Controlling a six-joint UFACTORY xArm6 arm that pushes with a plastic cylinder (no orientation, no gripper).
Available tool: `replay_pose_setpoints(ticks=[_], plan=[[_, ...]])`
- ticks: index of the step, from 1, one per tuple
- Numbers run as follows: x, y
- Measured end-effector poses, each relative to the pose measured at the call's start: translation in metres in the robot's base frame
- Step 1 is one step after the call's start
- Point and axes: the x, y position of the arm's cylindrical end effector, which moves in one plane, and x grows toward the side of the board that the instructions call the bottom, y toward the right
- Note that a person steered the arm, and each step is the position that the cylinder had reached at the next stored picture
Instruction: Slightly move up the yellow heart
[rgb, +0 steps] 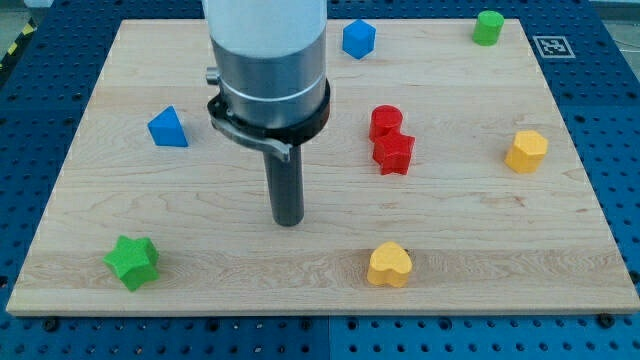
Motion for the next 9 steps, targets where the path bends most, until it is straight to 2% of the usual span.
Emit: replay_pose_setpoints(ticks=[2,3,5,9], plan=[[0.036,0.000],[0.039,0.000],[0.080,0.001],[0.081,0.027]])
